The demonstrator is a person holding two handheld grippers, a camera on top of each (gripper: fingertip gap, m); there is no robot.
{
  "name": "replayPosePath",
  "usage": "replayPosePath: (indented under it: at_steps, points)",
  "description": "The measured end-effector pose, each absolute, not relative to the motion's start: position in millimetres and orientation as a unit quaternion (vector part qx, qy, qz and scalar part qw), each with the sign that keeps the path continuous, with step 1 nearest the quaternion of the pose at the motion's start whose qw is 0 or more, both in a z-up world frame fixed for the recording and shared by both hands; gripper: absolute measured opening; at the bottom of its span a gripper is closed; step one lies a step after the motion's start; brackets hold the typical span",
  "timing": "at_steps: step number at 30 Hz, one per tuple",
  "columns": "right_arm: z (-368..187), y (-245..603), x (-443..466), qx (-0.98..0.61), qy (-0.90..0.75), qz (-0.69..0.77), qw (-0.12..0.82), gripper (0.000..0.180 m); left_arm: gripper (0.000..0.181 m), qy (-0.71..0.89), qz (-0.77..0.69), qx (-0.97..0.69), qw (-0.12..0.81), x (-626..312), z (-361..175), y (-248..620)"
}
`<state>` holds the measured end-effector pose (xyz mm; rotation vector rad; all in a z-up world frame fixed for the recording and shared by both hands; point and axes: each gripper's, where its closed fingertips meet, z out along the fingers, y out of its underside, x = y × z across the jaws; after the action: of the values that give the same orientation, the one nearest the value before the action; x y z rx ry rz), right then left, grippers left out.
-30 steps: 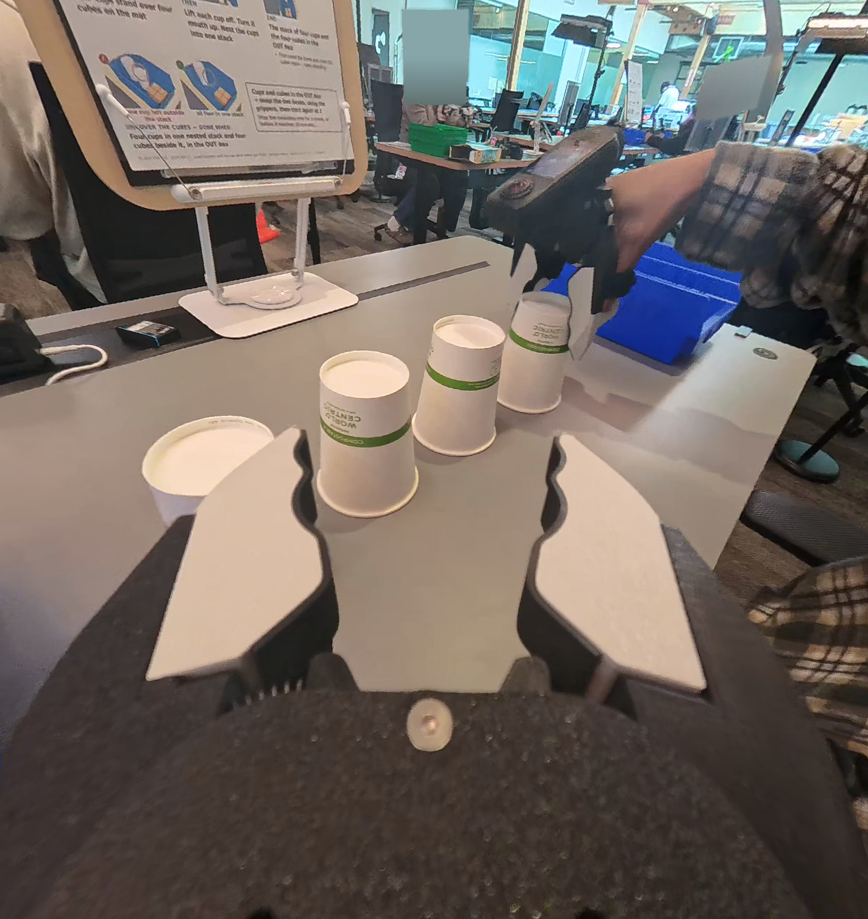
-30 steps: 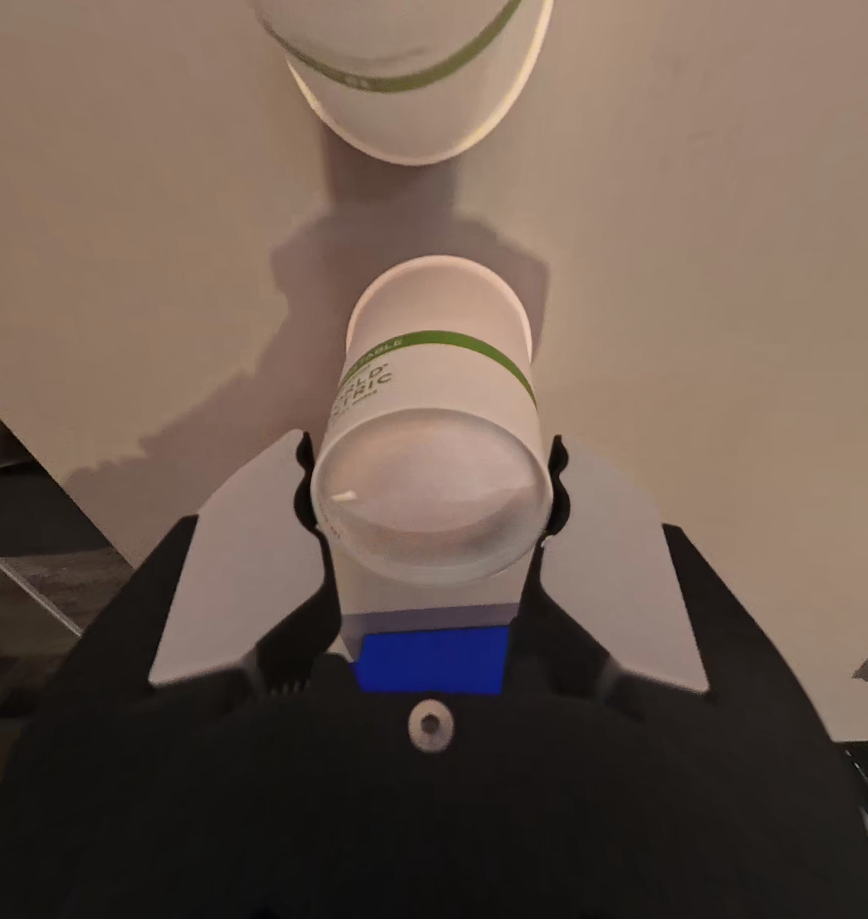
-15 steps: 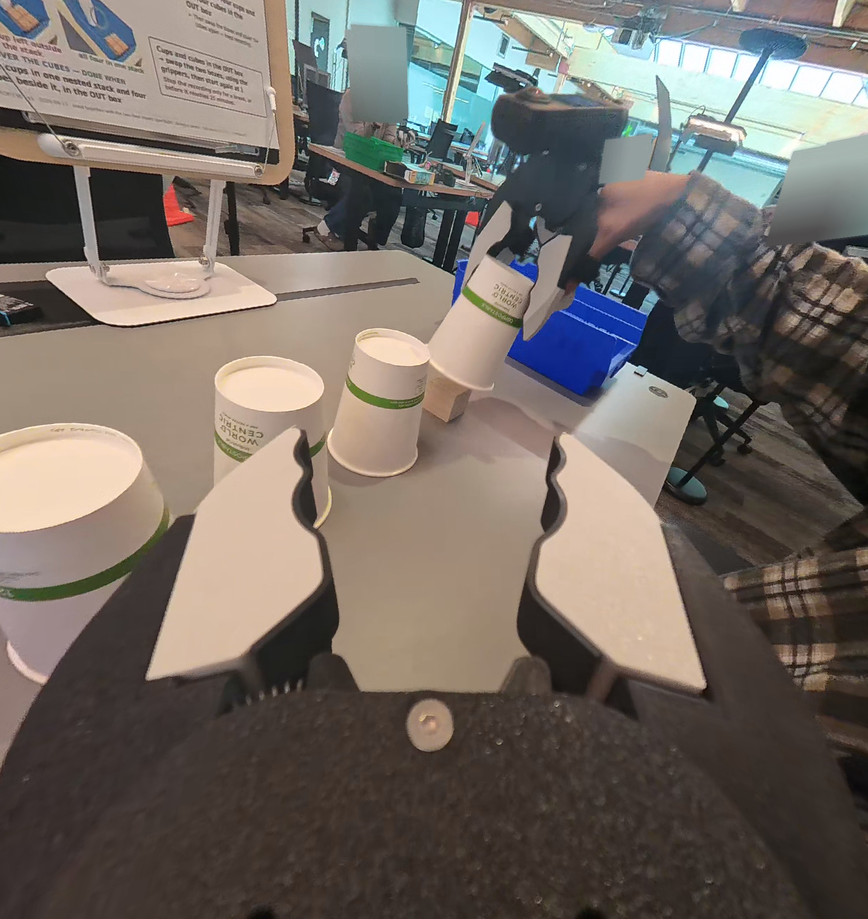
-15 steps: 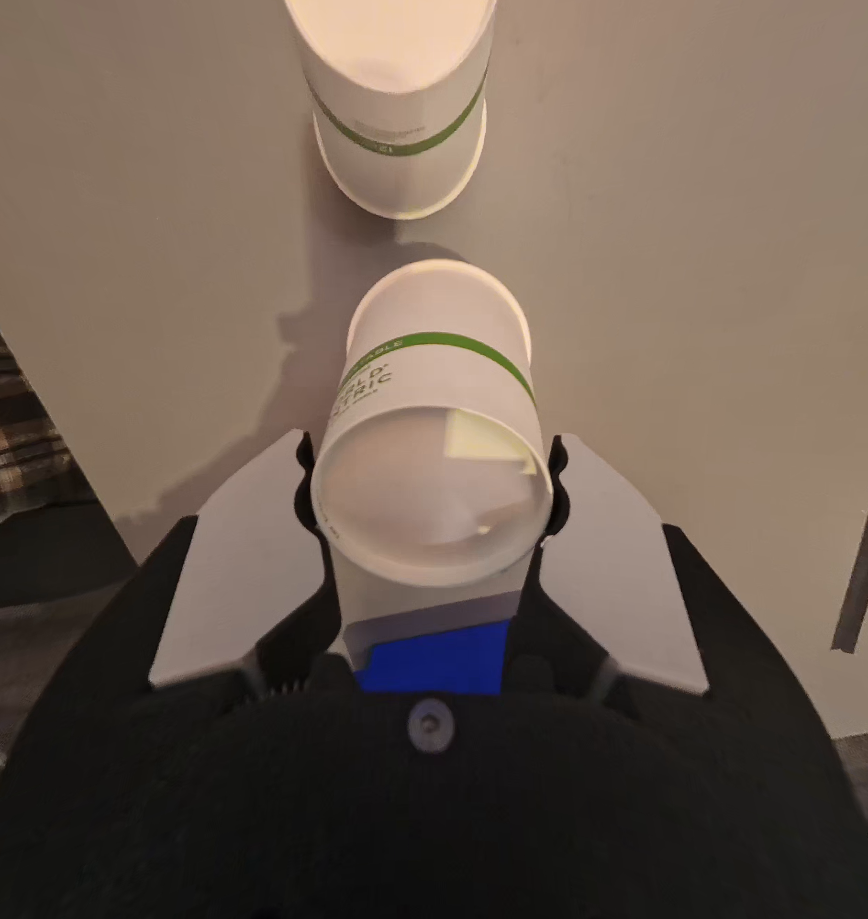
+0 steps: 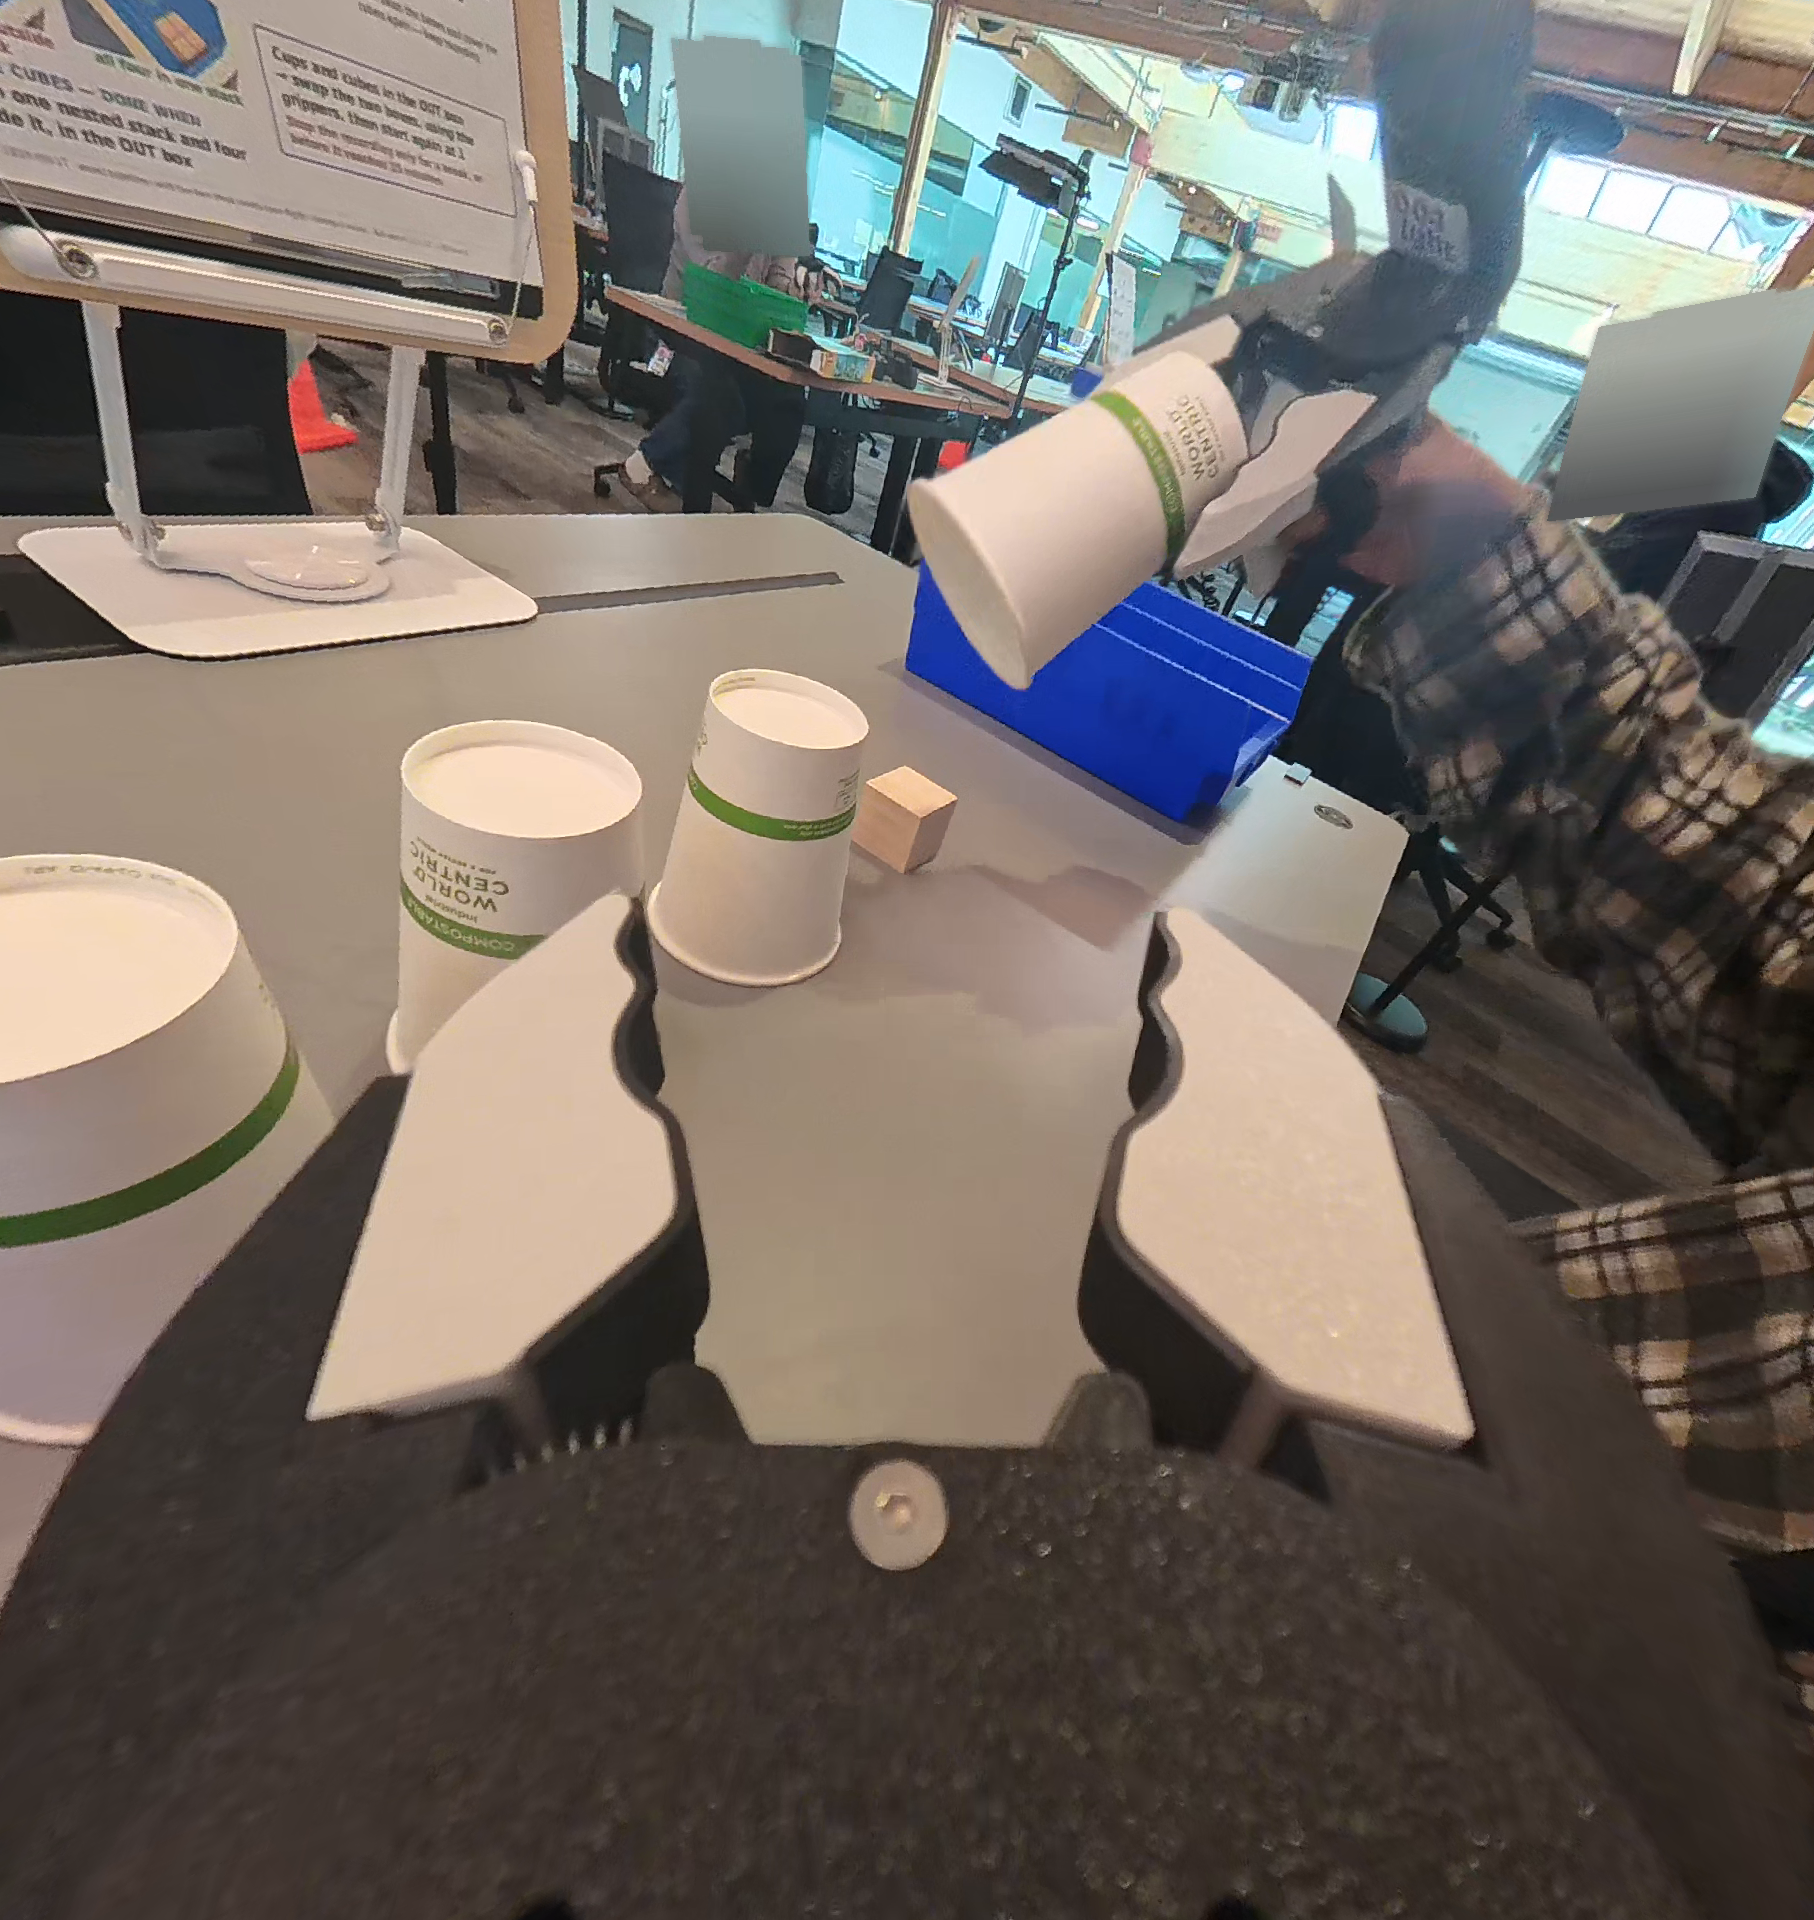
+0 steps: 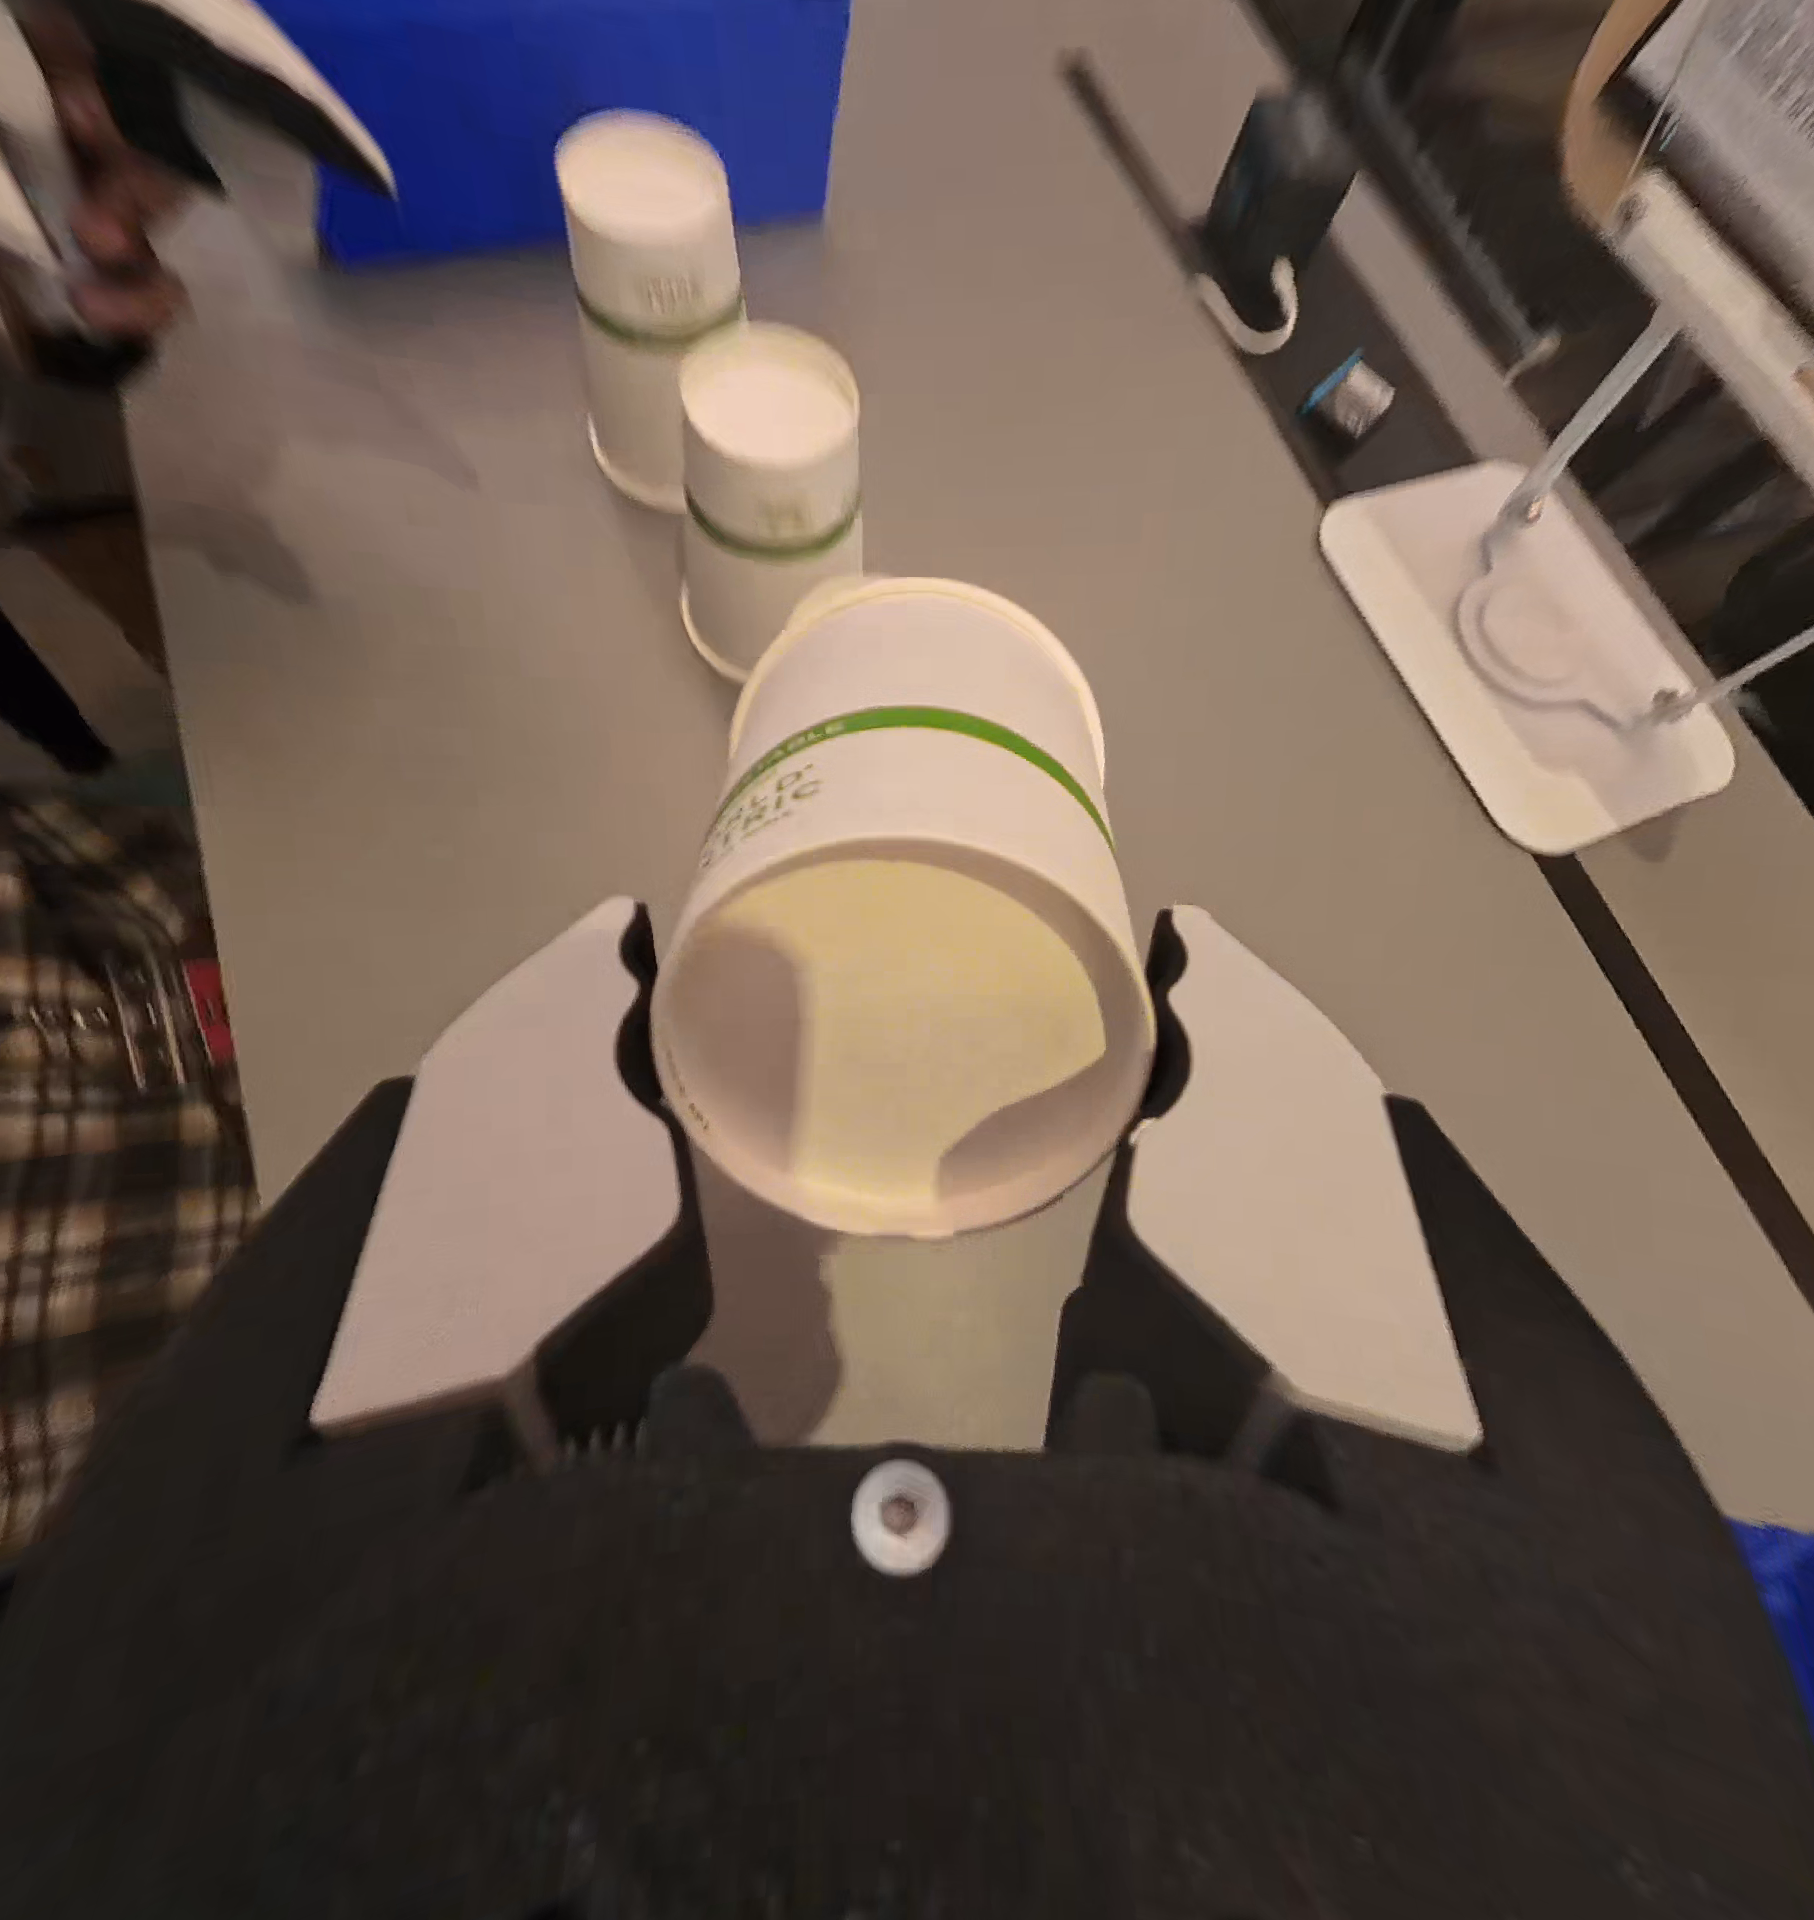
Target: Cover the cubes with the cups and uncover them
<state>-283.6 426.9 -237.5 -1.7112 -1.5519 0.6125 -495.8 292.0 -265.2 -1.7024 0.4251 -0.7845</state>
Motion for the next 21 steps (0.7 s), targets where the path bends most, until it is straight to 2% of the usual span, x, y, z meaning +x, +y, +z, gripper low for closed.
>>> replayPosePath:
  at_steps: [8, 14, 21]
  points:
    - [-241.2, 404.9, -289.2, -0.623, -0.467, 0.404, 0.481, 0.089, 0.088, 0.183, -0.342, -0.726, 0.569, -491.2, -267.9, 292.9]
    - [-272.1, 384.0, -298.7, -0.601, -0.442, 0.484, 0.456, 0.089, 0.087, 0.191, -0.354, -0.725, 0.559, -483.7, -272.3, 292.9]
    - [-275.2, 360.3, -334.5, -0.550, -0.453, 0.557, 0.426, 0.089, 0.083, 0.209, -0.387, -0.716, 0.542, -468.8, -276.4, 293.1]
